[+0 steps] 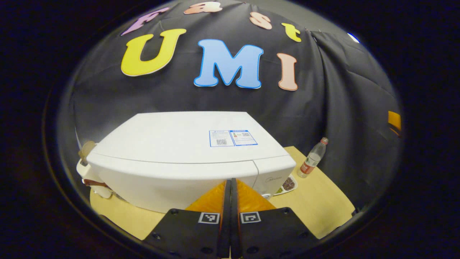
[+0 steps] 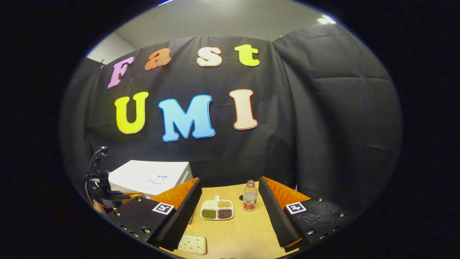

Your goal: Open the microwave oven with the left hand, put the food in, and close the microwave oven.

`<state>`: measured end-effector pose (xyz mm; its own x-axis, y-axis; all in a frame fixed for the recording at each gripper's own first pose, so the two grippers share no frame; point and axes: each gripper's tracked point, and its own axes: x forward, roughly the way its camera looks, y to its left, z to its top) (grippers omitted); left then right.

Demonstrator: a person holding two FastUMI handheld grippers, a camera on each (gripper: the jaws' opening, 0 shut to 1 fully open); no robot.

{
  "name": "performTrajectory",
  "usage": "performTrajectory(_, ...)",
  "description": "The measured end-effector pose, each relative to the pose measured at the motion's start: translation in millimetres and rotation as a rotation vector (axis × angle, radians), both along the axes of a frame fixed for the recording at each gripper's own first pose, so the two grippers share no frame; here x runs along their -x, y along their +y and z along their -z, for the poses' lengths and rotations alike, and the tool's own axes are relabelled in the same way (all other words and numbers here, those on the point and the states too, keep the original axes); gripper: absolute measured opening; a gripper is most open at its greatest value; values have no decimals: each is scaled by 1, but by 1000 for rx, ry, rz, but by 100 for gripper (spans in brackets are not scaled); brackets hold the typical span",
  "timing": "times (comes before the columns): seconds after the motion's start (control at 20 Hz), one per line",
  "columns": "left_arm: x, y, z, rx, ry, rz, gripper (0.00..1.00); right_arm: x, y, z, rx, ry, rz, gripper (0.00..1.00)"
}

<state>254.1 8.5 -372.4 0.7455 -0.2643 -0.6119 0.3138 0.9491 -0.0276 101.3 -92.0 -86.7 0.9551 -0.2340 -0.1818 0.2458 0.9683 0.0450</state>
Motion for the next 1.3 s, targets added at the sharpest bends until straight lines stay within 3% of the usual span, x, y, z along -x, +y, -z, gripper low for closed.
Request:
performTrajectory(0.2,21,0,-81,-6,-159,-29,12,6,20,-6,9,-15,-111,97)
performTrajectory(0.35,44,0,-155,25,-293,-67,97,14,32,-17,25,-26,-141,97)
performTrajectory(0.6,69,14,-297,77,-464,-65,96,22,51,-58,36,-71,-103,97)
performTrajectory(0.8,70,51,-396,93,-500,-15,96,24,73,-91,55,-73,-105,97)
performTrajectory(0.9,79,80,-435,127,-536,-40,96,30,85,-106,73,-78,-104,97)
performTrajectory(1.0,94,94,-434,147,-531,-62,92,37,101,-117,87,-85,-103,97)
performTrajectory(1.05,103,96,-421,146,-506,-59,98,40,111,-121,85,-88,-106,97)
performTrajectory(1.15,115,103,-404,134,-458,-58,99,44,129,-126,78,-94,-118,97)
performTrajectory(1.3,123,102,-423,188,-478,-67,95,45,147,-123,79,-86,-144,97)
